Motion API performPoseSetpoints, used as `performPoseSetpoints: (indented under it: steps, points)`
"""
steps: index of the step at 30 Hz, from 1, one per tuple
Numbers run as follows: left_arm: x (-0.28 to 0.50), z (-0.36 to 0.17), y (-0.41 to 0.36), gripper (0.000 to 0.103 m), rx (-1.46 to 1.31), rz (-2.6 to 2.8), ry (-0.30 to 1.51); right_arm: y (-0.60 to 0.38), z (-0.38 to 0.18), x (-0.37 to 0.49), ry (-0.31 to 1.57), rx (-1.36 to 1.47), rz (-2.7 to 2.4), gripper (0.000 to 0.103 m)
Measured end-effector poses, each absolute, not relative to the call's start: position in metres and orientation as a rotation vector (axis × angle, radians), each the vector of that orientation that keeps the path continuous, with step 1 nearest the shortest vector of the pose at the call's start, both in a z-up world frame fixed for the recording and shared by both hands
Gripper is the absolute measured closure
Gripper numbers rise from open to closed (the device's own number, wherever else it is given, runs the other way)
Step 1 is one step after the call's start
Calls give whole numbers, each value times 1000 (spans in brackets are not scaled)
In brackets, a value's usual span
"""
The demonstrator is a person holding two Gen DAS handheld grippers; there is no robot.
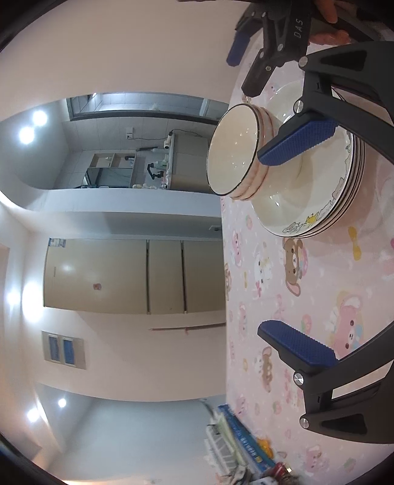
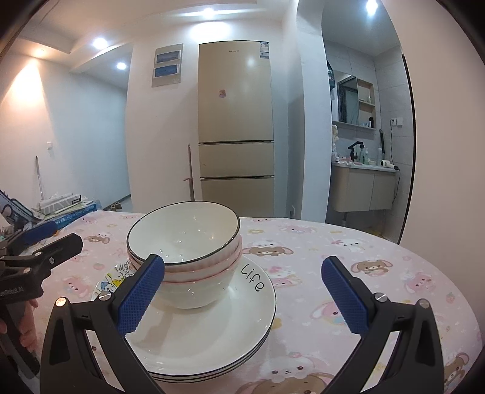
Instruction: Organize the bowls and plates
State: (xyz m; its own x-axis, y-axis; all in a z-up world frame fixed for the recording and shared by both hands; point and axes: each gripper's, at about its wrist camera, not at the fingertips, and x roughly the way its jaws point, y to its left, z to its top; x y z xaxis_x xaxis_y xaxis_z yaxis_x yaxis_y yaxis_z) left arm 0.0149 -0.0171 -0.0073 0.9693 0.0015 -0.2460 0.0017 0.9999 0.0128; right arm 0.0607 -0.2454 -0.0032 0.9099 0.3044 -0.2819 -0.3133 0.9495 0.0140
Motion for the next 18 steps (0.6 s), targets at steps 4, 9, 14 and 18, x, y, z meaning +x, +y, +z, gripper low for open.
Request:
performPoseSetpoints:
  steps: [4, 9, 14, 18]
  points:
    - [17, -8, -14, 0, -1, 16, 265, -248, -4, 62, 289, -22, 292, 0]
    - [14, -9, -15, 0, 12, 2, 263, -248, -4, 61, 285, -31, 292, 0]
    - [14, -7, -15, 0, 12, -1, 265, -248, -4, 62, 292, -25, 291, 0]
    - [15, -8, -12, 0, 4, 8, 268, -248, -4, 62, 293, -28, 289, 0]
